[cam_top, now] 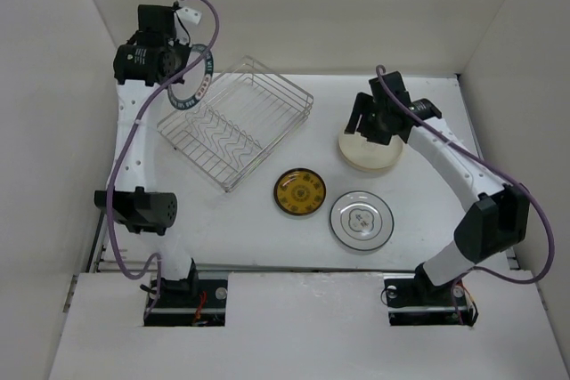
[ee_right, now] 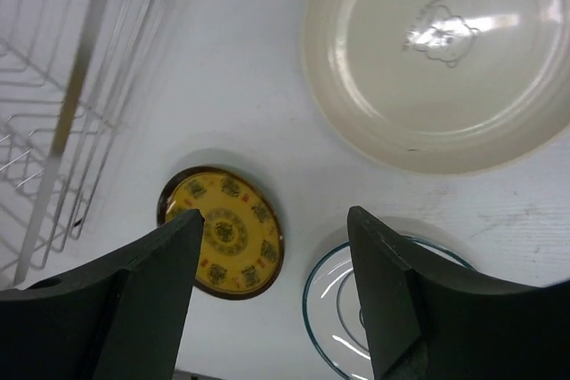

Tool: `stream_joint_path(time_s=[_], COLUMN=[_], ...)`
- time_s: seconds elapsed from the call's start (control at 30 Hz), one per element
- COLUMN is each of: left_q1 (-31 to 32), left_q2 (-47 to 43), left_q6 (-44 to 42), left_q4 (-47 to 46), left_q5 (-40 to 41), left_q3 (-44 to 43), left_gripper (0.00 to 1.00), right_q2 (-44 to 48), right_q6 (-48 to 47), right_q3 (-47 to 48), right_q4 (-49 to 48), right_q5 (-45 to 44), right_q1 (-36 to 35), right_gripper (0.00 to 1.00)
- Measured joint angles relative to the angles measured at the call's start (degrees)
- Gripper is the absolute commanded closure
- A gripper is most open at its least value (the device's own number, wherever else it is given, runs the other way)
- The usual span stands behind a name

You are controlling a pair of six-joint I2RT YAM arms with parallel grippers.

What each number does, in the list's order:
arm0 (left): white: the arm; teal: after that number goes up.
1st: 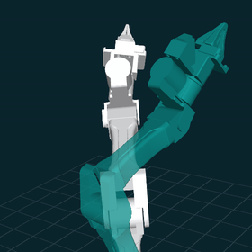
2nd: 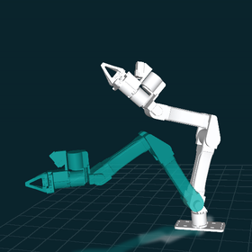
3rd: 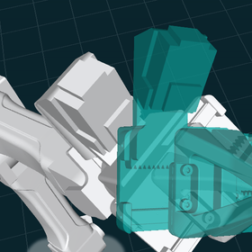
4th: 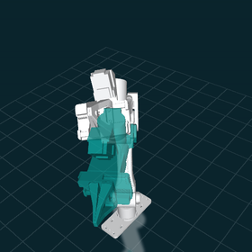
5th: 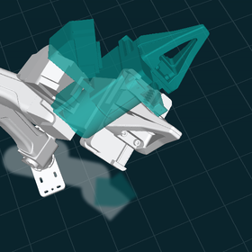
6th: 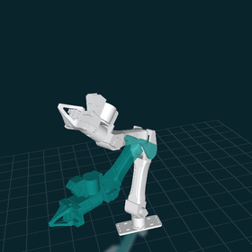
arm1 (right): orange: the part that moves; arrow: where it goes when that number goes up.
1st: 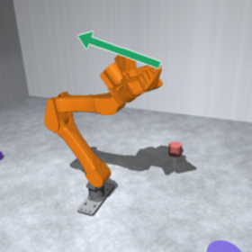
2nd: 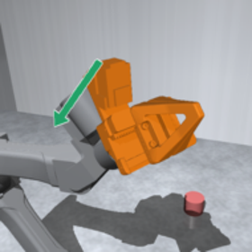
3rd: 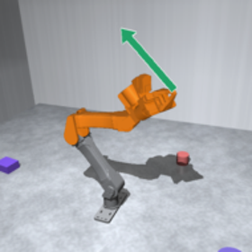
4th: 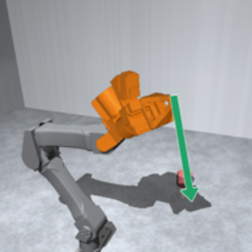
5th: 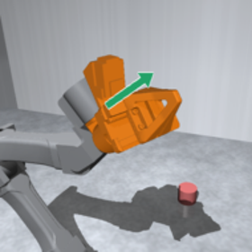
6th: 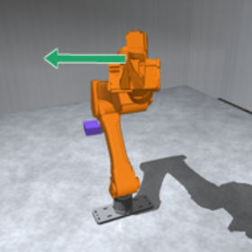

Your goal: Unload the plates from the dish rack

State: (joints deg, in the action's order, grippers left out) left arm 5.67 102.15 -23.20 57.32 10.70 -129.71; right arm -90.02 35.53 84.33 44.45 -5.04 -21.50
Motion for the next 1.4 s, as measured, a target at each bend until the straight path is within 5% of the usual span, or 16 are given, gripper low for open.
stream_joint_path(time_s=[0.47, 0.77, 1.0, 1.03, 1.07, 1.13, 1.4], left_q1=[9.4, 11.5, 12.4, 12.5, 12.5, 13.0, 16.2], left_q2=[-1.7, -2.1, -2.4, -2.4, -2.4, -2.4, -2.9], left_q6=[-8.2, -11.0, -8.4, -8.2, -8.3, -8.0, -4.3], left_q4=[16.5, 17.3, 14.1, 13.9, 14.1, 14.4, 10.9], left_q5=[-36.3, -41.7, -32.9, -31.4, -30.3, -28.3, -22.5], left_q3=[14.1, 14.1, 14.1, 14.1, 14.1, 14.1, 19.5], left_gripper=[1.0, 1.0, 0.99, 0.83, 0.41, 0.0, 0.0], right_q2=[9.7, 7.4, 5.3, 5.1, 5.1, 5.2, 7.6], right_q6=[-10.1, -11.3, -11.3, -11.3, -11.3, -11.3, -11.1], right_q3=[-4.5, -10.2, -9.0, -8.9, -8.7, -8.7, -9.1], right_q4=[-17.0, -22.8, -23.6, -23.6, -23.5, -23.5, -23.4], right_q5=[14.4, 23.4, 23.7, 23.6, 23.5, 23.0, 20.3], right_q1=[-11.2, -11.3, -11.8, -11.8, -11.9, -11.9, -11.9], right_gripper=[0.08, 0.08, 0.08, 0.08, 0.08, 0.08, 0.08])
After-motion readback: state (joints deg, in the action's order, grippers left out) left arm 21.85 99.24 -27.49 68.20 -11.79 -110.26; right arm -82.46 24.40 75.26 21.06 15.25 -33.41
